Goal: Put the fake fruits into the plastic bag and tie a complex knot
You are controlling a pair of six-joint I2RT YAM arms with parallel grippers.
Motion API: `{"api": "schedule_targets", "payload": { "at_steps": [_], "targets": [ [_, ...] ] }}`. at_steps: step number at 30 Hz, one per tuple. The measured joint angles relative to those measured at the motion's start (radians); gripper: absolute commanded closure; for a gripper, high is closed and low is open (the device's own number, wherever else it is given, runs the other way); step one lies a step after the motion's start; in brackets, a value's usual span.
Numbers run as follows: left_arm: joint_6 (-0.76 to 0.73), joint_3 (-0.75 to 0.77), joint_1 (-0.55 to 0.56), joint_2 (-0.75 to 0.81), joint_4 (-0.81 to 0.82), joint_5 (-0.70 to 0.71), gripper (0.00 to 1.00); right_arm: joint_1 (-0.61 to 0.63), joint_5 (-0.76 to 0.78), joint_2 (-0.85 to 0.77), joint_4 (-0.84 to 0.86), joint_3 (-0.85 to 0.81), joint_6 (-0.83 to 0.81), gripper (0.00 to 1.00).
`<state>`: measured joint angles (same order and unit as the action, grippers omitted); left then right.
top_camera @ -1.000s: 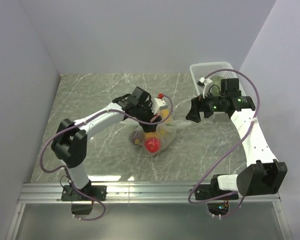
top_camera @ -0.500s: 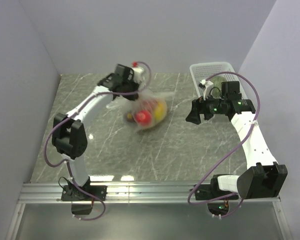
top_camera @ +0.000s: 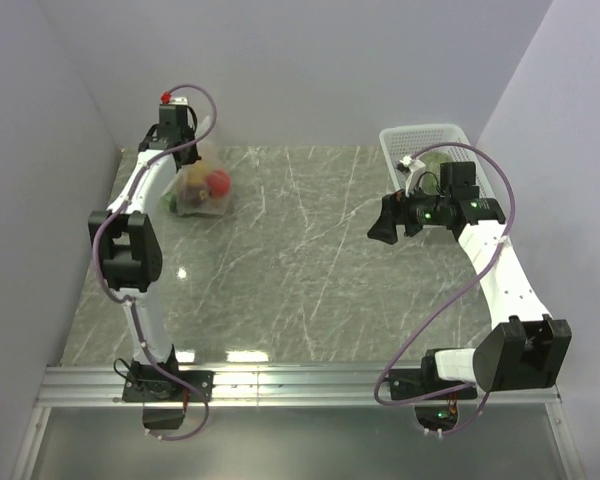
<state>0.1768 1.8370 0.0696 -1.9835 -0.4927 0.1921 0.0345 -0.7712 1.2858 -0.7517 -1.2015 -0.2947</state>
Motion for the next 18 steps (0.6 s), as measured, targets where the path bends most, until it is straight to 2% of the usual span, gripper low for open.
{"api": "schedule_targets", "payload": {
  "at_steps": [1, 2, 3, 4, 6, 7, 13, 18],
  "targets": [
    [0.008, 0.006, -0.004, -0.021, 0.003, 0.015, 0.88, 0.0, -0.003, 0.006, 0.006, 0.0, 0.006, 0.04],
    [0.016, 0.016, -0.006, -0.045, 0.004, 0.023, 0.7, 0.0, -0.006, 0.014, 0.013, 0.0, 0.012, 0.04],
    [0.027, 0.027, -0.01, -0.072, 0.011, 0.024, 0.59, 0.0, -0.008, 0.021, 0.019, 0.0, 0.019, 0.04],
    [0.029, 0.037, -0.013, -0.099, 0.023, 0.024, 0.39, 0.0, -0.008, 0.026, 0.024, 0.0, 0.022, 0.03],
    [0.027, 0.063, -0.021, -0.145, 0.024, 0.005, 0.17, 0.0, -0.008, 0.032, 0.033, 0.0, 0.034, 0.02],
    [0.023, 0.076, -0.023, -0.161, 0.02, -0.014, 0.01, 0.0, -0.006, 0.032, 0.036, 0.0, 0.041, 0.02],
    [-0.019, 0.097, -0.032, -0.14, -0.03, -0.152, 0.01, 0.0, 0.028, 0.032, 0.063, 0.0, 0.105, 0.0],
    [-0.085, 0.034, -0.032, 0.036, -0.111, -0.286, 0.01, 0.0, 0.12, 0.025, 0.077, -0.002, 0.177, 0.0]
  ]
}}
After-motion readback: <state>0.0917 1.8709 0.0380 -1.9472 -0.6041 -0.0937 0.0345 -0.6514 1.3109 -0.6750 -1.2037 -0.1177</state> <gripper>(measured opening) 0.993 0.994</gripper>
